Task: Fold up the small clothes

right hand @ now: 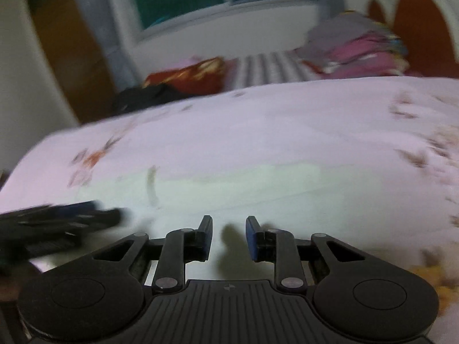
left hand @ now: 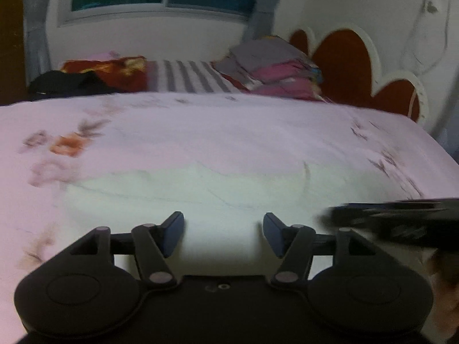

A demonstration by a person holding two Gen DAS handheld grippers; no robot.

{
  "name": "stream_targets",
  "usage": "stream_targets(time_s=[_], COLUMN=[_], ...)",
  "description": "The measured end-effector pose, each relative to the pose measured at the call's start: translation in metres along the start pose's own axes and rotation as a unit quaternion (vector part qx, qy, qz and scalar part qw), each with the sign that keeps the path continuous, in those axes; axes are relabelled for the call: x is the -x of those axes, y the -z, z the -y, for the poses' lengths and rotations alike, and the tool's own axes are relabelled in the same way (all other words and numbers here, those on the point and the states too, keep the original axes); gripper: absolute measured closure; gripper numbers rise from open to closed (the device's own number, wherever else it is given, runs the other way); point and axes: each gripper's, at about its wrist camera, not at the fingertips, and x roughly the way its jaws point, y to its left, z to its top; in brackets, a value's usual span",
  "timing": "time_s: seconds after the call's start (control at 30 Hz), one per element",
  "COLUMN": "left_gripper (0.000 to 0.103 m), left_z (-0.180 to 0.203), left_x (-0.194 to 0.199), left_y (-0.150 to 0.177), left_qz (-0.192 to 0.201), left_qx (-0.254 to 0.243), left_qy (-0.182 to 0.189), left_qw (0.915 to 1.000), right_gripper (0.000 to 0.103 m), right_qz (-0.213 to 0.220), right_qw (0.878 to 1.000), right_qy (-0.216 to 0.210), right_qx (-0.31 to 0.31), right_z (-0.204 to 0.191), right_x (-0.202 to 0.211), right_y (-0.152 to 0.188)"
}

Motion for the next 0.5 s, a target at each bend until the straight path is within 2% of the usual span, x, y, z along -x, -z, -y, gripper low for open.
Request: stream_targets(time_s=[0.07,0.13,0.2,0.23,0.3,0.4,0.5], left_gripper=[0.043,0.044,0.042,0.043,0.051,0.051,0.049], left_z=[-0.006,-0.027,-0.056,-0.064,-0.065,-0.043,-0.029], left_x=[-0.002,0.008,0.022,0.028,0.043,0.065,0.061], left_y=[0.007,0.016,0.025,0.028,0.031,0.036,0.043], left_qz=[-0.012,-0.011,-0.013,-0.02,-0.007,0.024,0.005], left_qx=[-0.007,-0.008,-0.005,-0.003,-0.009,-0.023,-0.035], left_qy=[-0.012,-0.044,-0.077,-0.094,-0.112,-0.084,-0.065], left_qw=[0.9998,0.9989,0.9969,0.9954,0.9937,0.9959,0.9973], right_gripper=[0.078,0.078,0.078,0.078,0.078,0.078,0.078], right_qz=[-0.017,-0.016,-0.011,-0.012,-0.009,0.01,-0.013], right_qw=[1.0,0.999,0.996,0.994,0.992,0.996,0.997], right_qy=[0.002,0.035,0.09,0.106,0.117,0.083,0.077], right_qx=[0.016,0.022,-0.012,-0.03,-0.052,-0.029,-0.001], right_z=[-0.005,0.01,0.049,0.066,0.082,0.061,0.039], right_x=[-0.009,-0.003,0.009,0.016,0.035,0.055,0.051], right_y=[0.005,0.009,0.009,0.011,0.012,0.018,0.036])
